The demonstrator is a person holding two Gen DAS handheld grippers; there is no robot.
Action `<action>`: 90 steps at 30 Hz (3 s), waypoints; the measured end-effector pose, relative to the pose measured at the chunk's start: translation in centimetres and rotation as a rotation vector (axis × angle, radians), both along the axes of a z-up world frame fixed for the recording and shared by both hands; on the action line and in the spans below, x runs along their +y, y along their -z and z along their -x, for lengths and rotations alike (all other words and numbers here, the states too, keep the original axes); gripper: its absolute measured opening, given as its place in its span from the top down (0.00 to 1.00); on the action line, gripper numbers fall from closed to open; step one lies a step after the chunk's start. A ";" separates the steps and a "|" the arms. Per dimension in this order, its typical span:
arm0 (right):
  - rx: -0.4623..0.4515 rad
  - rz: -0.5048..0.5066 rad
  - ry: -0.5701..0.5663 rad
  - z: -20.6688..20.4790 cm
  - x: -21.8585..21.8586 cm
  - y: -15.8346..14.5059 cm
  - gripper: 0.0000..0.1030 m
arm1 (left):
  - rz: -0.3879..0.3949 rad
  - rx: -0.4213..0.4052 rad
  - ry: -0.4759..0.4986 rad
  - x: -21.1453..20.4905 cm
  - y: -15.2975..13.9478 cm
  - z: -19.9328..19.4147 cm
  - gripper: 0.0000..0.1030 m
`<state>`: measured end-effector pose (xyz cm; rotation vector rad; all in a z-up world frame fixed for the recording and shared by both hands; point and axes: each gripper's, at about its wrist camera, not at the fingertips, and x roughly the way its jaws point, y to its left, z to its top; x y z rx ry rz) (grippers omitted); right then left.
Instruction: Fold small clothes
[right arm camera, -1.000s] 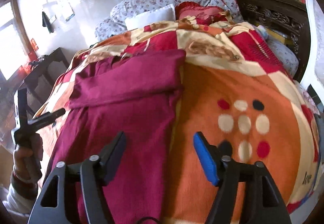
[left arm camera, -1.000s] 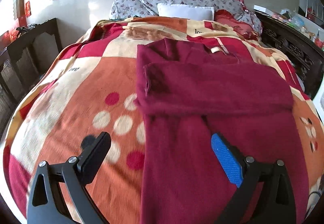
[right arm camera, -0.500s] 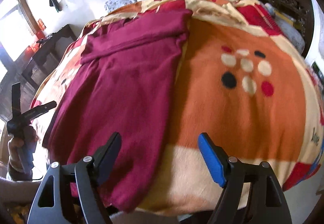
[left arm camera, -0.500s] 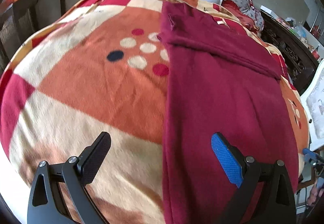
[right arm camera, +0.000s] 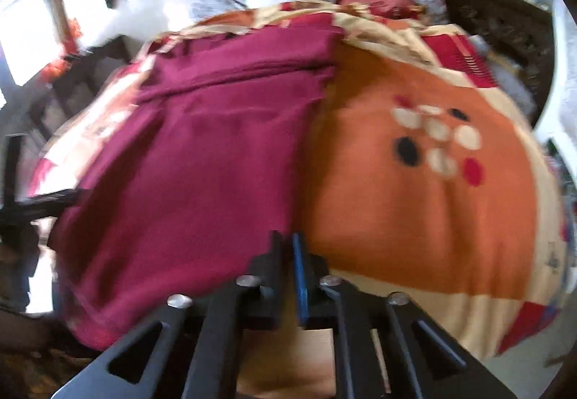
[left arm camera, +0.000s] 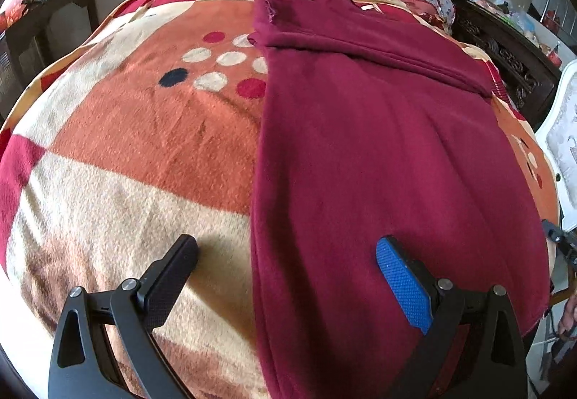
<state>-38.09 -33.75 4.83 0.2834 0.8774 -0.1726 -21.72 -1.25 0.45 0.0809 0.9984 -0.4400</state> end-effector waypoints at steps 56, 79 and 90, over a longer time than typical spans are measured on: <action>-0.187 -0.383 -0.318 2.7 1.1 -3.0 0.89 | 0.080 0.084 0.190 0.8 -3.1 3.8 0.91; -0.355 -0.209 -0.083 -18.4 -9.1 -11.6 0.91 | 0.191 -0.177 0.034 -7.8 -13.1 -19.2 0.91; -0.173 -0.303 0.062 -30.7 -14.7 -5.3 0.80 | 0.243 0.041 -0.028 -9.9 -7.8 -30.2 0.81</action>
